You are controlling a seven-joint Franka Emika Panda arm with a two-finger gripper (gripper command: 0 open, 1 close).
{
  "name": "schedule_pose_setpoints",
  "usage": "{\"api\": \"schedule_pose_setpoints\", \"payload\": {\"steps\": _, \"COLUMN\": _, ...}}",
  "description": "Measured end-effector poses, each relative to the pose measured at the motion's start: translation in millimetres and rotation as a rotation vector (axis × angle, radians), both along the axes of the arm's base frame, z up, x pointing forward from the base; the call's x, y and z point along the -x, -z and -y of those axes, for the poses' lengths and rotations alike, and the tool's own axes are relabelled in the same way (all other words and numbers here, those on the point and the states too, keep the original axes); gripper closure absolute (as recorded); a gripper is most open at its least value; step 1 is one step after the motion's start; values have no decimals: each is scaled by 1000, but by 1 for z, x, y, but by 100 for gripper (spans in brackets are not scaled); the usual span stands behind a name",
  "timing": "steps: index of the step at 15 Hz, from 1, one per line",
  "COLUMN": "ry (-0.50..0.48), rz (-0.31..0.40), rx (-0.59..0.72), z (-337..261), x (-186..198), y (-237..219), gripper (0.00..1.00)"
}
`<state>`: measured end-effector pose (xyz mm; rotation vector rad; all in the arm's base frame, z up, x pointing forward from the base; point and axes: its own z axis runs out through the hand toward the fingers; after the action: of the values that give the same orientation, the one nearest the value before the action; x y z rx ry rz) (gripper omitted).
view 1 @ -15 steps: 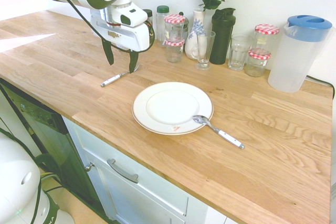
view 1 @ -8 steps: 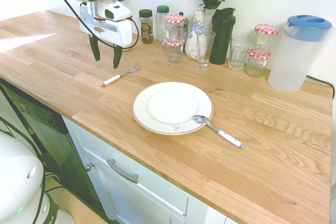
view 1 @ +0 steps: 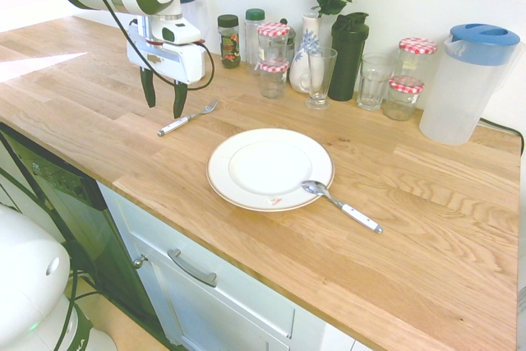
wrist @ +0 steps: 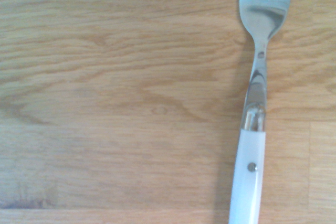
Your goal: Put the fork into the plate
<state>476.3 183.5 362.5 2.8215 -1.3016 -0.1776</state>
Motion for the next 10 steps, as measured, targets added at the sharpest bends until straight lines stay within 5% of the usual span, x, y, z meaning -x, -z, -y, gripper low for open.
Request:
{"api": "schedule_pose_setpoints", "payload": {"steps": 2, "ry": 9, "rz": -1, "rx": -5, "z": 3, "x": -5, "y": 9, "gripper": 0}}
{"api": "schedule_pose_setpoints", "payload": {"steps": 3, "ry": 12, "rz": -1, "rx": -6, "z": 4, "x": -7, "y": 12, "gripper": 100}}
{"api": "schedule_pose_setpoints", "payload": {"steps": 10, "ry": 22, "rz": 6, "rx": -16, "z": 7, "x": -13, "y": 25, "gripper": 100}}
